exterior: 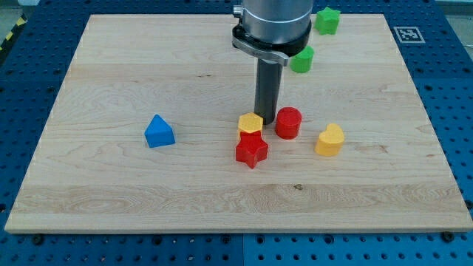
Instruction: Move the arm top right side of the blue triangle
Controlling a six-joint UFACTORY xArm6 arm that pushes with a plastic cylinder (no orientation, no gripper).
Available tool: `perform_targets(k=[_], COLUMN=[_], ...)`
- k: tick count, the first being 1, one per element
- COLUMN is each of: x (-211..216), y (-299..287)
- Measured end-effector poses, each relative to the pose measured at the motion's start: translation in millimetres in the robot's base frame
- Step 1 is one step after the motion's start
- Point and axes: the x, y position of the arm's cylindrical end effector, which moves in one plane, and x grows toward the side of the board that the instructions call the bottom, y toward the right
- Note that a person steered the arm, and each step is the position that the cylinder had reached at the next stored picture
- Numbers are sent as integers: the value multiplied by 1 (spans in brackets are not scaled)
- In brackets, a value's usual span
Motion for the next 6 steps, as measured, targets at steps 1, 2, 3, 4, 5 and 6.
perform_targets(k=[1,2,3,4,5,6], x=[-5,-5,-5,-5,-5,8], y=[-60,-73,-73,-73,-74,-147])
